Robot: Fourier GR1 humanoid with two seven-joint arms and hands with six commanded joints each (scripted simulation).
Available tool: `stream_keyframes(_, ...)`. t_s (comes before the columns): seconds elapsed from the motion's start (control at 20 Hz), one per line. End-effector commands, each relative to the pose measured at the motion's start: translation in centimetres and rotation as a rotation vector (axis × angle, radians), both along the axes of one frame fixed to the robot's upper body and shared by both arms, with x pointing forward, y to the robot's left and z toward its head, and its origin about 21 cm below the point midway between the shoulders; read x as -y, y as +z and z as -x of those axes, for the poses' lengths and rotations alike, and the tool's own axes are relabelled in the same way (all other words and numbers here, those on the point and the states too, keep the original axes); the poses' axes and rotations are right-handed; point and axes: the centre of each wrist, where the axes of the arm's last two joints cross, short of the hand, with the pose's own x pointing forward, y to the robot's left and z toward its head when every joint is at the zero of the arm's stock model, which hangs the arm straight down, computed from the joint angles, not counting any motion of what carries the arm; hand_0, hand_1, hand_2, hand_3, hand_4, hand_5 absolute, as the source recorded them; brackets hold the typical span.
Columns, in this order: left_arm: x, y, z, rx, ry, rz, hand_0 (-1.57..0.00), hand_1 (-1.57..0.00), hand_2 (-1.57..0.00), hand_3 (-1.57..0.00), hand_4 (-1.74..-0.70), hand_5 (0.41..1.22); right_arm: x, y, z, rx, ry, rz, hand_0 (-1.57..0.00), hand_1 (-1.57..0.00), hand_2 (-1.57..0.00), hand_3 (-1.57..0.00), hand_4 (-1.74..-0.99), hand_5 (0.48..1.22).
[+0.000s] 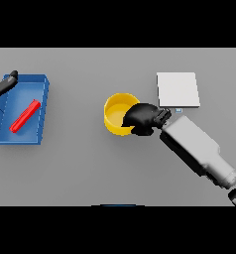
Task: Pick up the red beaker and tilt it to pour out 1 green nut into yellow bowl. Pick up the yellow bowl and place it on the metallic measuring scale.
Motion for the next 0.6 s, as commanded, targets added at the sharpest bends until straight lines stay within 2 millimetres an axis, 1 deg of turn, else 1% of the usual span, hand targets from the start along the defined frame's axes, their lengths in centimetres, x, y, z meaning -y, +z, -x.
stream_keyframes(0.0, 0.3, -0.4, 0.1, -0.004, 0.0, 0.009, 0.0, 0.0, 0.0, 0.0, -0.79, 0.704, 0.0, 0.2, 0.2, 0.0, 0.016, -0.011, -1.49, -1.49, -1.36, -1.2, -1.714, 1.203)
stream_keyframes(0.05, 0.2, -0.6, 0.3, -0.005, -0.001, 0.0, 0.0, 0.0, 0.0, 0.0, -0.78, 0.703, 0.0, 0.4, 0.4, 0.003, 0.015, -0.017, -1.51, -1.51, -1.39, -1.2, -1.719, 1.207)
stream_keyframes(0.1, 0.3, -0.6, 0.2, -0.008, 0.004, -0.006, 0.0, 0.0, 0.0, 0.0, -0.78, 0.704, 0.1, 1.0, 0.4, 0.007, 0.008, -0.019, -1.52, -1.52, -1.41, -1.18, -1.724, 1.209)
stream_keyframes(0.15, 0.1, -0.2, 0.1, -0.001, 0.004, -0.015, 0.0, 0.0, 0.0, 0.0, -0.77, 0.706, 0.2, 1.4, 0.3, 0.014, 0.0, -0.021, -1.53, -1.53, -1.44, -1.17, -1.727, 1.212)
stream_keyframes(0.2, 0.2, -0.1, 0.1, 0.003, 0.002, -0.017, 0.0, 0.0, 0.0, 0.0, -0.77, 0.706, 0.7, 2.1, 0.3, 0.017, -0.006, -0.023, -1.54, -1.54, -1.45, -1.17, -1.73, 1.214)
stream_keyframes(0.3, 0.2, 0.3, 0.0, 0.003, -0.001, -0.019, 0.0, 0.0, 0.0, 0.0, -0.77, 0.705, 0.8, 3.4, 0.0, 0.033, -0.03, -0.012, -1.55, -1.55, -1.48, -1.16, -1.734, 1.216)
stream_keyframes(0.35, 0.3, 0.3, -0.1, 0.002, -0.002, -0.004, 0.0, 0.0, 0.0, 0.0, -0.78, 0.702, 1.2, 4.0, -0.1, 0.04, -0.038, -0.011, -1.55, -1.55, -1.49, -1.15, -1.735, 1.217)
stream_keyframes(0.4, 0.2, 0.4, -0.2, 0.006, -0.002, -0.002, 0.0, 0.0, 0.0, 0.0, -0.78, 0.702, 1.4, 4.7, 0.0, 0.049, -0.05, -0.005, -1.56, -1.56, -1.45, -1.2, -1.736, 1.218)
stream_keyframes(0.45, 0.3, 0.3, -0.1, 0.009, -0.004, 0.004, 0.0, 0.0, 0.0, 0.0, -0.78, 0.702, 1.5, 5.1, 0.2, 0.069, -0.063, -0.003, -1.56, -1.56, -1.43, -1.22, -1.737, 1.219)
stream_keyframes(0.55, 0.2, 0.3, -0.1, 0.002, -0.001, 0.019, 0.0, 0.0, 0.0, 0.0, -0.79, 0.702, 1.8, 5.5, 0.7, 0.084, -0.077, 0.002, -1.56, -1.56, -1.47, -1.19, -1.739, 1.219)
